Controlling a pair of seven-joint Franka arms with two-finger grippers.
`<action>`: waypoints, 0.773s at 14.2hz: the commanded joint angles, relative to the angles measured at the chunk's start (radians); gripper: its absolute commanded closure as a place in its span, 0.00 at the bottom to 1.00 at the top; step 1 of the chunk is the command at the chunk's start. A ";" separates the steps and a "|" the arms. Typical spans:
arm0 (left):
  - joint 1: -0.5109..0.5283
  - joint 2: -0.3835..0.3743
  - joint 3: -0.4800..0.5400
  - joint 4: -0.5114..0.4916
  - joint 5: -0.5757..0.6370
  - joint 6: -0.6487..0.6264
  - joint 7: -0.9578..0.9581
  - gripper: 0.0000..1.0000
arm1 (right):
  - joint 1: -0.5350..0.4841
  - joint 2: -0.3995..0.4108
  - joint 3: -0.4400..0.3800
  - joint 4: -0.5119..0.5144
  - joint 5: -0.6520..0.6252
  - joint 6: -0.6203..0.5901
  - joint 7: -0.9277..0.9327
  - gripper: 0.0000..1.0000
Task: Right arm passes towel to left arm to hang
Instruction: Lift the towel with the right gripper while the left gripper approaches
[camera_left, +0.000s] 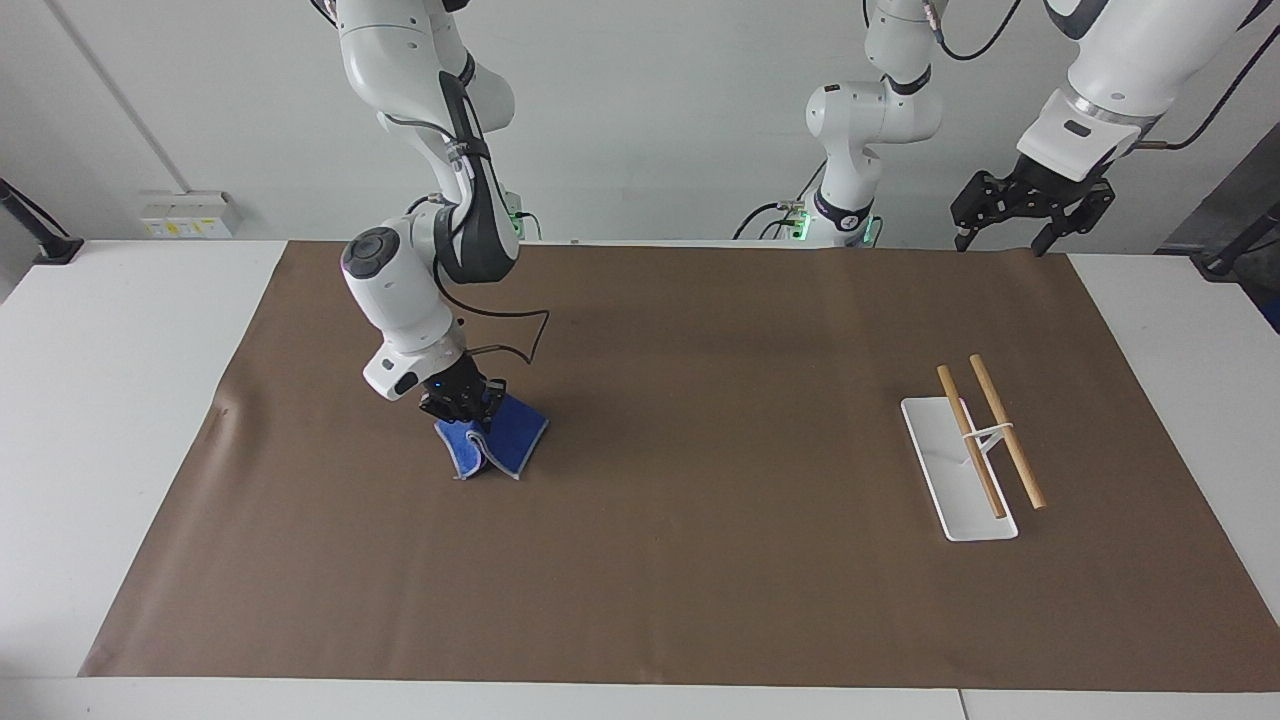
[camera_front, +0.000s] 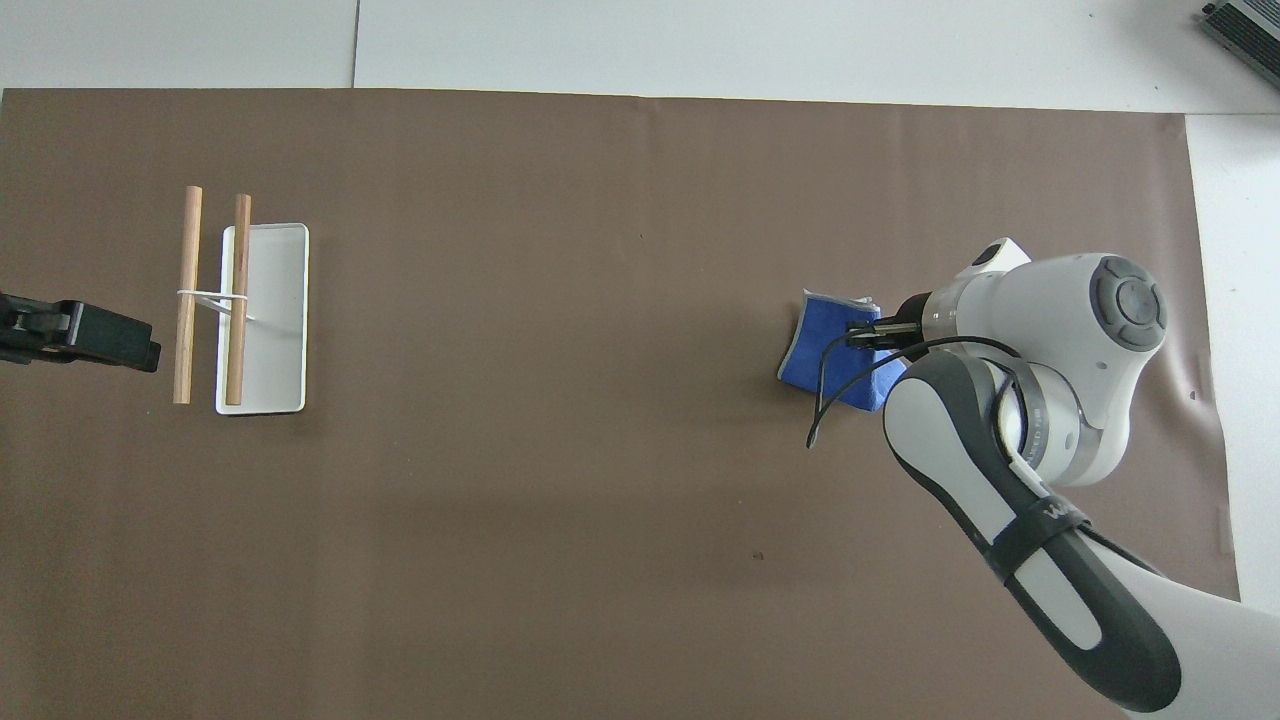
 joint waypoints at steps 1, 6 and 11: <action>0.009 -0.022 -0.006 -0.021 0.010 -0.008 0.001 0.00 | -0.010 -0.019 0.018 0.086 0.145 -0.123 -0.048 1.00; 0.000 -0.030 -0.007 -0.044 0.006 0.021 -0.011 0.00 | -0.009 -0.033 0.025 0.130 0.591 -0.220 -0.077 1.00; -0.011 -0.113 -0.016 -0.258 -0.178 0.303 -0.279 0.00 | -0.004 -0.050 0.091 0.124 0.984 -0.216 -0.071 1.00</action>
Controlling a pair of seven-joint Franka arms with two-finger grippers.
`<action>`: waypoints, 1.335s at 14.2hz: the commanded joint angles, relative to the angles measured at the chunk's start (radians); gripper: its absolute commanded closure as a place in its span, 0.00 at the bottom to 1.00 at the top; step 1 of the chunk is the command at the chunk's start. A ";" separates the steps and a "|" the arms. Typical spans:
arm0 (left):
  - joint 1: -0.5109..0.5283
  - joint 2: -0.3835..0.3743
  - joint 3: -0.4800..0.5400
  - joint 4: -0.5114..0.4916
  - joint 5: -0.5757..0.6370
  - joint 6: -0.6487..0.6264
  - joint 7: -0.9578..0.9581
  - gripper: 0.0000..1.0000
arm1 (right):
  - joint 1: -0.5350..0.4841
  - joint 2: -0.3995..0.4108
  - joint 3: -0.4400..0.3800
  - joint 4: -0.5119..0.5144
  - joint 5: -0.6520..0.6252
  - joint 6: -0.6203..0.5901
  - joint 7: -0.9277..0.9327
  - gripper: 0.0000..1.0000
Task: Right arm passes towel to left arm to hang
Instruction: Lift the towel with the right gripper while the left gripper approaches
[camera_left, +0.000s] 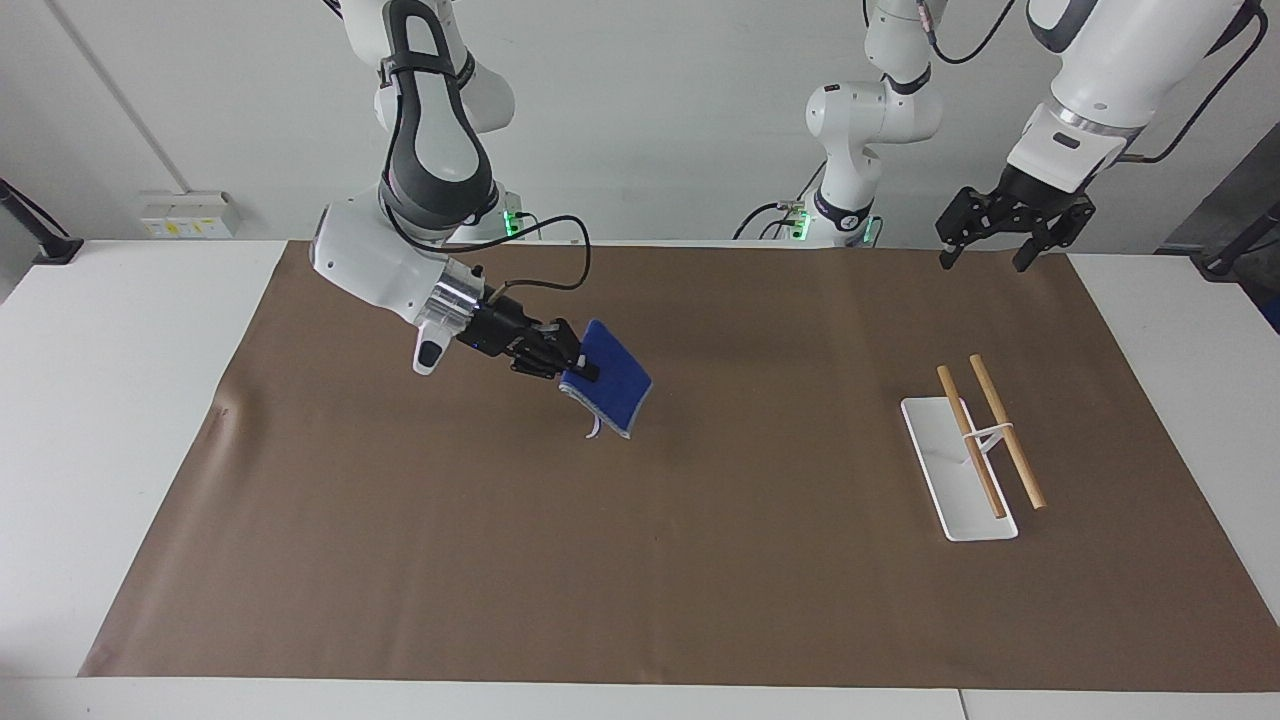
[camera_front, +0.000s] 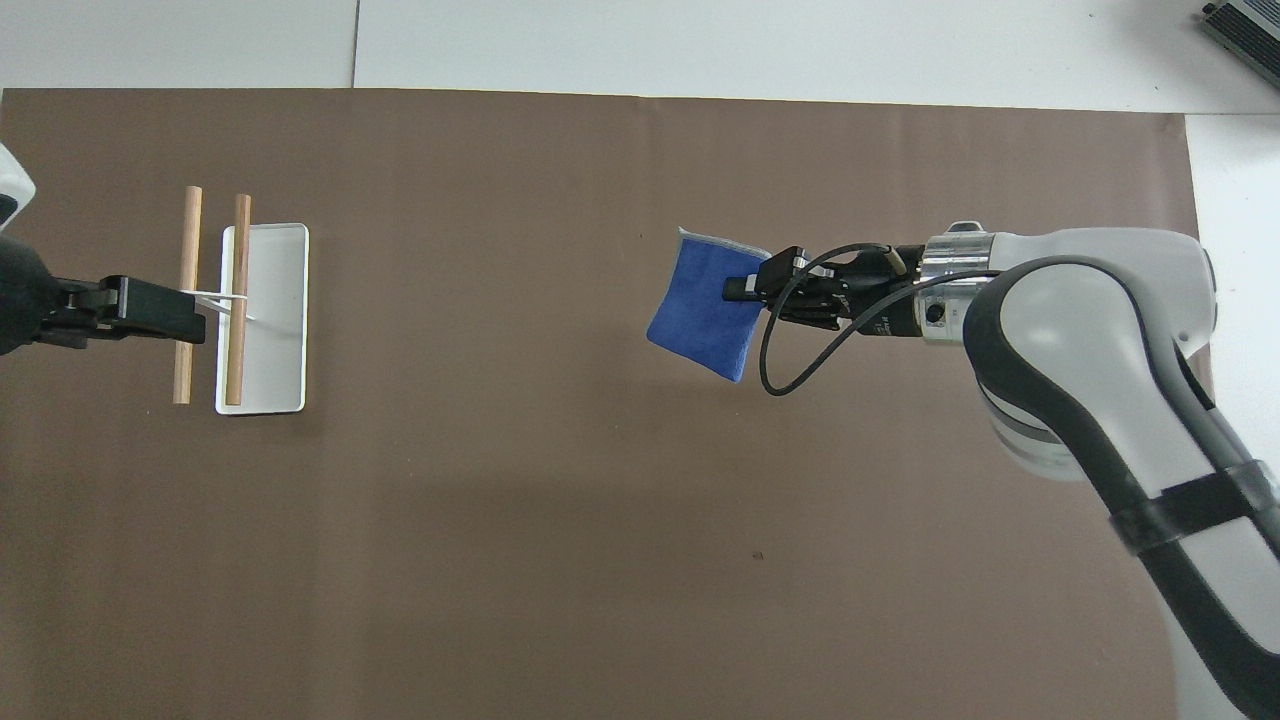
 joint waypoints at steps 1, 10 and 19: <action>-0.014 -0.110 -0.002 -0.203 -0.102 0.176 -0.166 0.00 | -0.002 -0.019 0.030 -0.008 0.176 -0.003 -0.010 1.00; -0.241 -0.130 -0.007 -0.464 -0.409 0.709 -0.727 0.00 | 0.146 -0.044 0.031 -0.033 0.523 0.098 0.001 1.00; -0.445 -0.107 -0.007 -0.598 -0.740 1.188 -0.952 0.01 | 0.146 -0.042 0.030 -0.033 0.523 0.101 -0.004 1.00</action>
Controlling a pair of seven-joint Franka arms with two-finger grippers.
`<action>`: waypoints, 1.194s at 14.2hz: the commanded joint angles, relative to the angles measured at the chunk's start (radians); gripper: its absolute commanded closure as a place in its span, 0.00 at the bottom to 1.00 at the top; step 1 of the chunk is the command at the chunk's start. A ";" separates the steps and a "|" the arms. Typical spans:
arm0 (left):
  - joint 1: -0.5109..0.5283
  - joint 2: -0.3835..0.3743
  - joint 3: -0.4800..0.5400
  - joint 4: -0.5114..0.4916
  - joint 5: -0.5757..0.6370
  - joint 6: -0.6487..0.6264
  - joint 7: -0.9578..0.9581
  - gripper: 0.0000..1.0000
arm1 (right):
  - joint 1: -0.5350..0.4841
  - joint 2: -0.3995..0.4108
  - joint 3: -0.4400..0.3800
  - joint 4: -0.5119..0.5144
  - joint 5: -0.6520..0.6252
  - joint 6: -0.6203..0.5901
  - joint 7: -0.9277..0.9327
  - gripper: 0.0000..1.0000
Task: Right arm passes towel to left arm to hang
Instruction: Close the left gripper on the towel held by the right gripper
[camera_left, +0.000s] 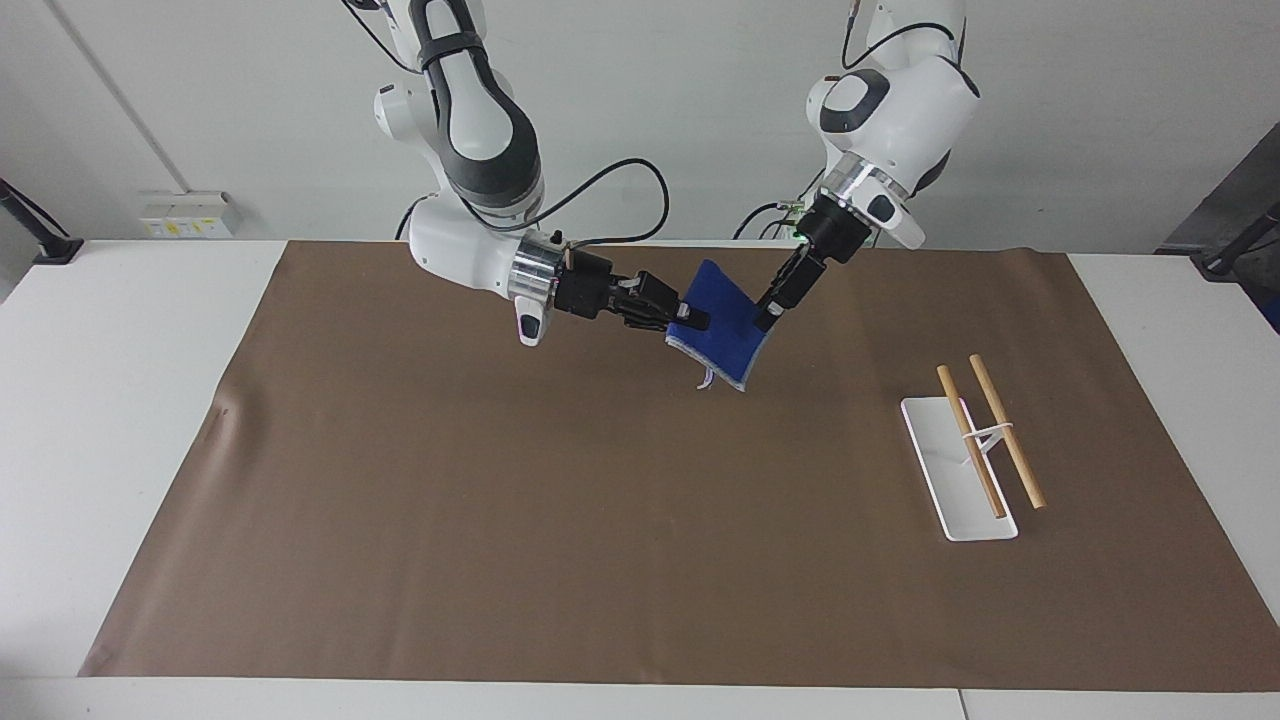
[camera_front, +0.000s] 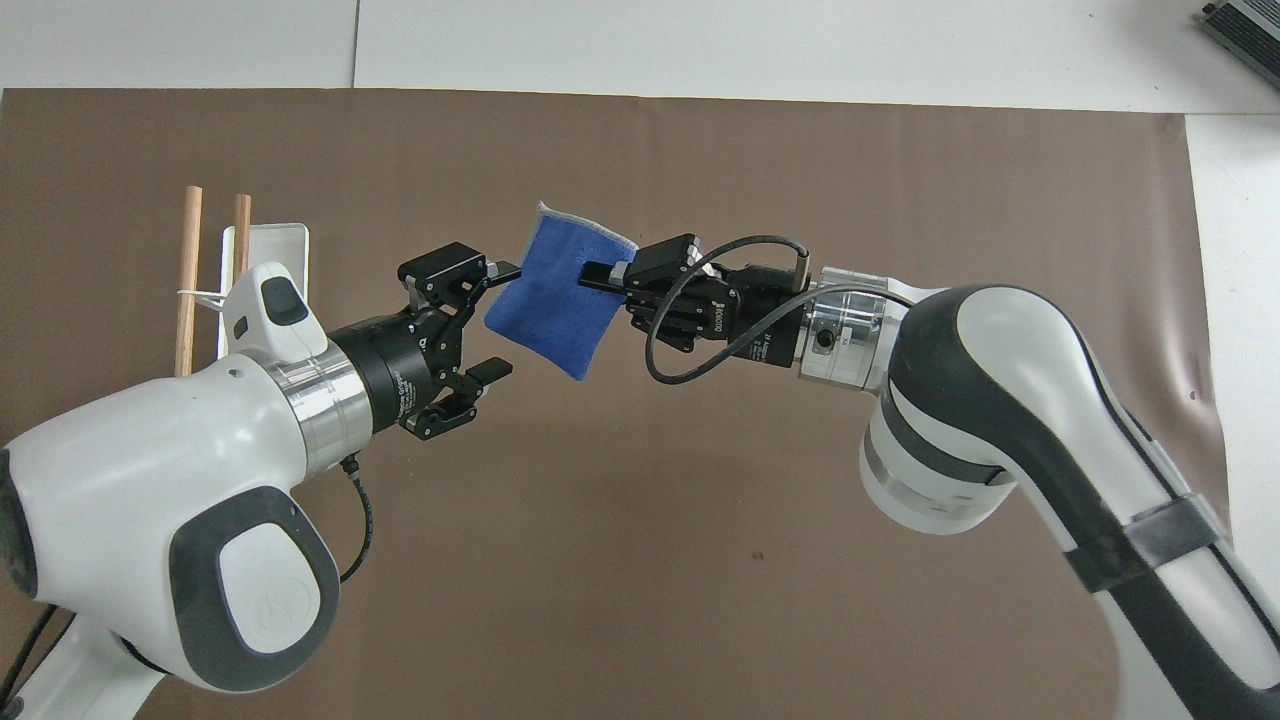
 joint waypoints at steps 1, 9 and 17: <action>-0.081 0.012 0.014 -0.034 -0.091 0.172 -0.040 0.10 | -0.009 -0.028 0.006 -0.027 0.026 0.010 -0.006 1.00; -0.170 0.095 0.014 -0.019 -0.240 0.488 -0.040 0.52 | -0.009 -0.028 0.006 -0.026 0.026 0.011 -0.006 1.00; -0.161 0.107 0.016 -0.005 -0.265 0.525 -0.040 0.96 | -0.009 -0.028 0.006 -0.027 0.026 0.014 -0.004 1.00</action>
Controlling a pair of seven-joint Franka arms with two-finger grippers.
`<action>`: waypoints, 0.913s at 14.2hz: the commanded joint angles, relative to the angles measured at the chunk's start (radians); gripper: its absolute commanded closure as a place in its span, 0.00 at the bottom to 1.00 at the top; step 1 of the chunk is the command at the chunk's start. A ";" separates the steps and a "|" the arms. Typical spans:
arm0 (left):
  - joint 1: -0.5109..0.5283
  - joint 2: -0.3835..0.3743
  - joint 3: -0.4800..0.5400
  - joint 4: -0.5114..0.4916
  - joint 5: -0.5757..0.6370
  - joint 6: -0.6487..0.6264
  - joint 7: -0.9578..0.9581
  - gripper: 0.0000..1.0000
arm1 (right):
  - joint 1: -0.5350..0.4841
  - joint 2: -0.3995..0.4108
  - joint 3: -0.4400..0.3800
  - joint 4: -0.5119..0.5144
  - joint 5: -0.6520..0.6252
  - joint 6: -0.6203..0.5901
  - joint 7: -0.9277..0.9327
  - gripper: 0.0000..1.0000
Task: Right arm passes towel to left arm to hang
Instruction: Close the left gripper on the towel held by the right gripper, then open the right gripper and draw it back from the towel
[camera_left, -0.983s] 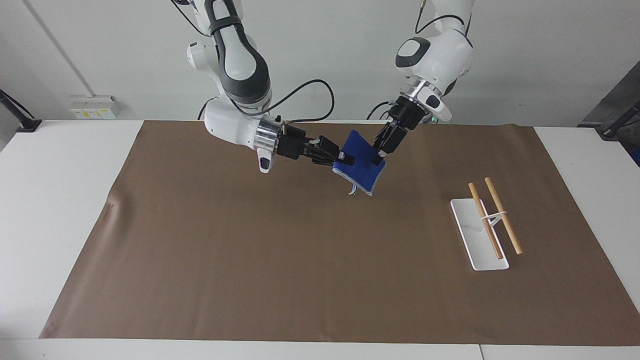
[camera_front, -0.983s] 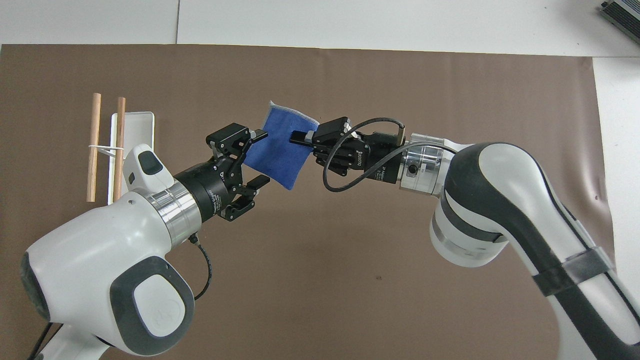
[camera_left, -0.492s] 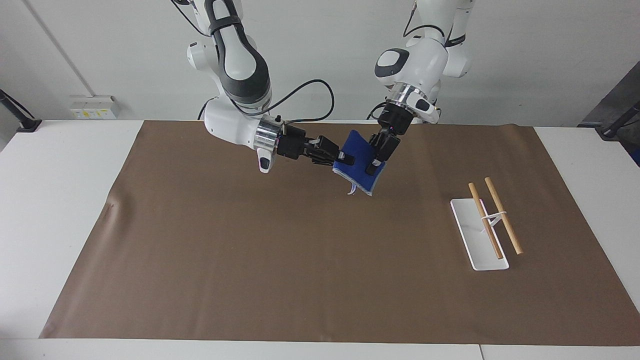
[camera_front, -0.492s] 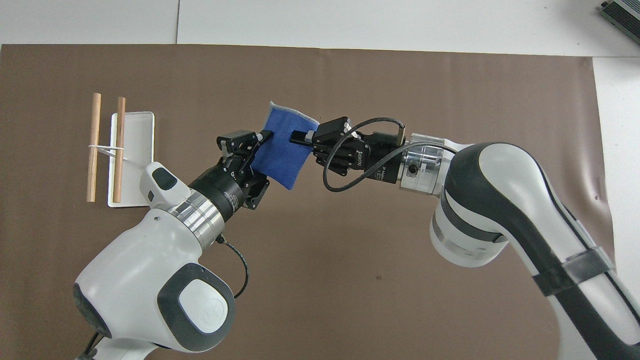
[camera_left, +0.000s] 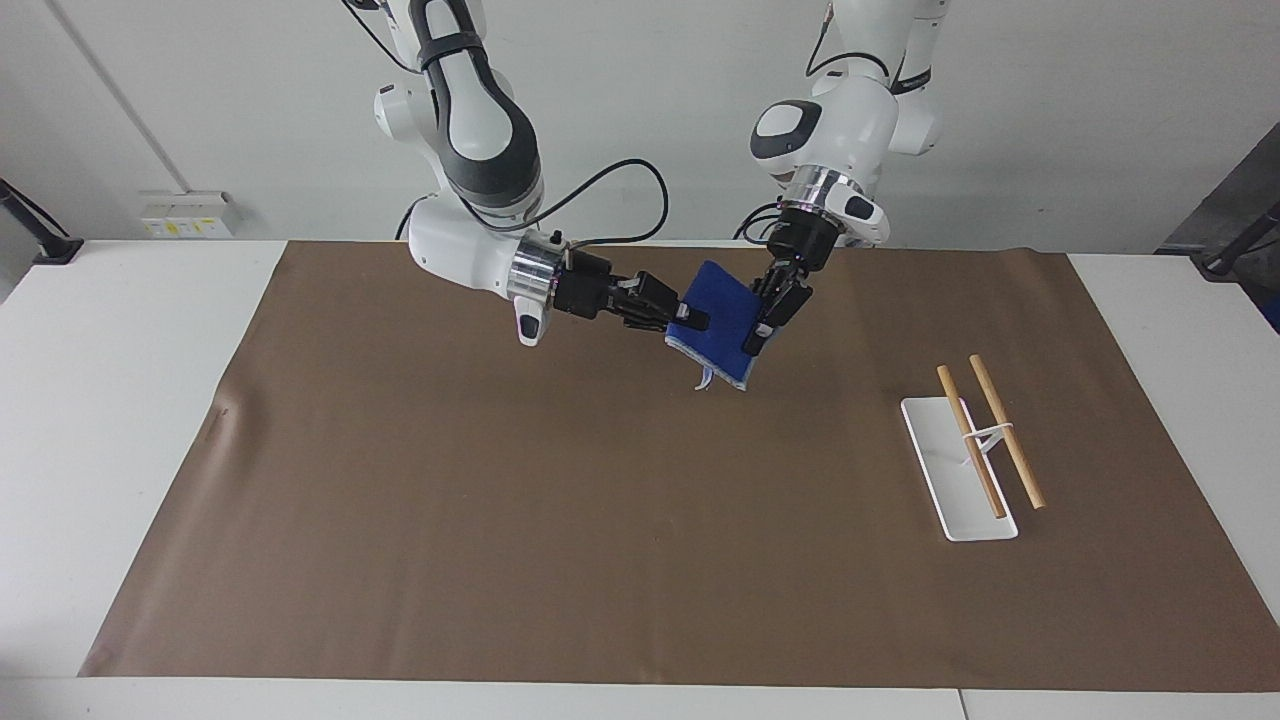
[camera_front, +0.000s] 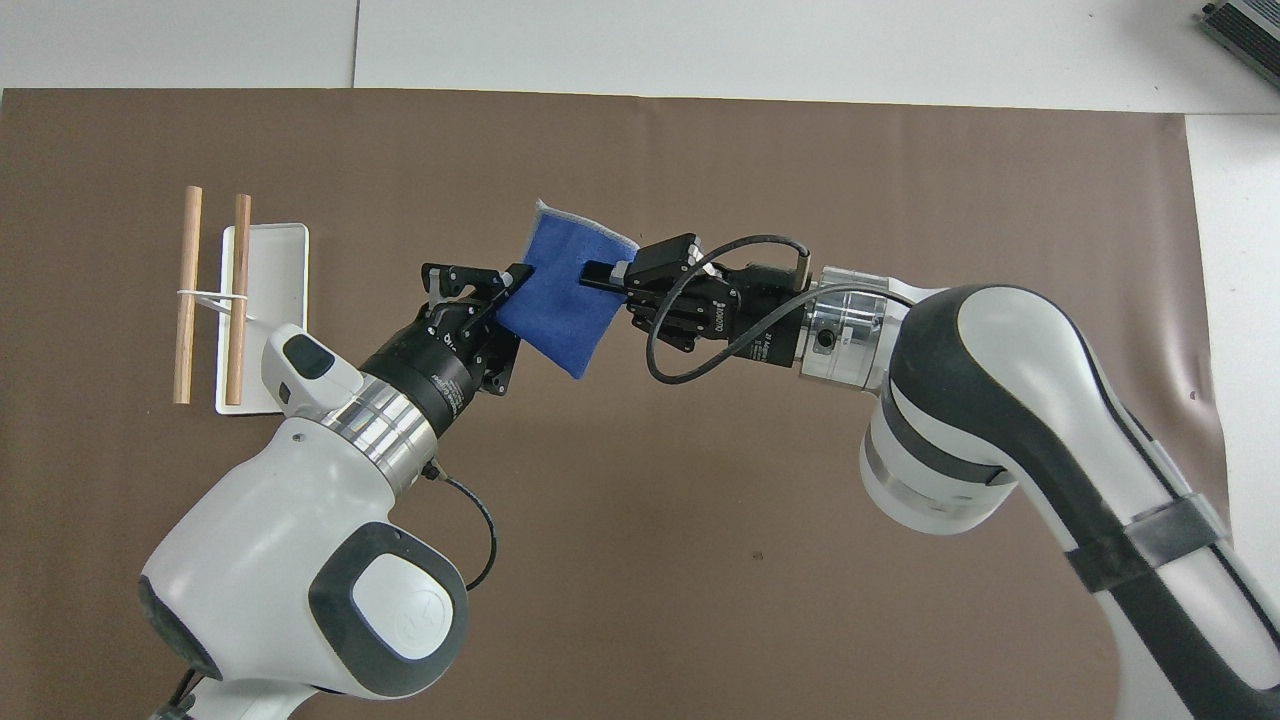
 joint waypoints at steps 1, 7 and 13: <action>-0.004 0.013 0.010 0.019 -0.028 0.025 -0.002 1.00 | -0.009 -0.027 0.007 -0.027 0.026 0.013 -0.002 1.00; 0.004 0.013 0.011 0.023 -0.028 0.025 0.014 1.00 | 0.006 -0.023 0.005 -0.010 -0.169 0.120 0.004 0.00; 0.097 0.047 0.013 0.022 -0.028 0.025 0.066 1.00 | -0.074 -0.026 -0.009 0.042 -0.758 0.110 0.108 0.00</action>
